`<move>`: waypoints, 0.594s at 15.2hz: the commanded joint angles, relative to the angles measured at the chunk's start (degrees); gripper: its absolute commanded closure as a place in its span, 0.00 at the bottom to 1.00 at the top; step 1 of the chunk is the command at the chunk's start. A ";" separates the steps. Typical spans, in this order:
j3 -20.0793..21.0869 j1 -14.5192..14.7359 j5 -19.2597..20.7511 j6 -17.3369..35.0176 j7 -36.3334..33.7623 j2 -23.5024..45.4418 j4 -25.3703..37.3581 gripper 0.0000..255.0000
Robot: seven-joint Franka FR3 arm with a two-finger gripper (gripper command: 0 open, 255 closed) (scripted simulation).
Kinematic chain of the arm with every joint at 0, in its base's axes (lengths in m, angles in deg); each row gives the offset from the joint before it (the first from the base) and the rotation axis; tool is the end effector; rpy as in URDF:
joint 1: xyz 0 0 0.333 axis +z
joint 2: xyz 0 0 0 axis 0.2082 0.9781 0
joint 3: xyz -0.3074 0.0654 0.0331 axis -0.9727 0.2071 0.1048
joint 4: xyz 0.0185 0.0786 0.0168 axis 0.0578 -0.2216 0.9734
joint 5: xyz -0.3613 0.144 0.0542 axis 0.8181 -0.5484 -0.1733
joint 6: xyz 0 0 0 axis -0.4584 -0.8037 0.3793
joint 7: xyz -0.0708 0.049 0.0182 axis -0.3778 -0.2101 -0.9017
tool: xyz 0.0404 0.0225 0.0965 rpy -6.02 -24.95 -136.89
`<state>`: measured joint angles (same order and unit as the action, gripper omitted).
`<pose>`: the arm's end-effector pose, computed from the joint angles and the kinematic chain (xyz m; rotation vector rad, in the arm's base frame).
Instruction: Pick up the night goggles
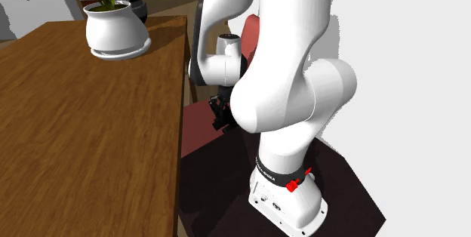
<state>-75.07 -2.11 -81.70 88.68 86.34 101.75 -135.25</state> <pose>0.3627 -0.1005 0.1282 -3.0443 0.5890 -0.0503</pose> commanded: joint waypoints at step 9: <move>-6.89 5.80 5.40 -6.38 -4.75 -8.31 -2.22 1.00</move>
<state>-81.01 3.07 -77.28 83.19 82.29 94.65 -137.14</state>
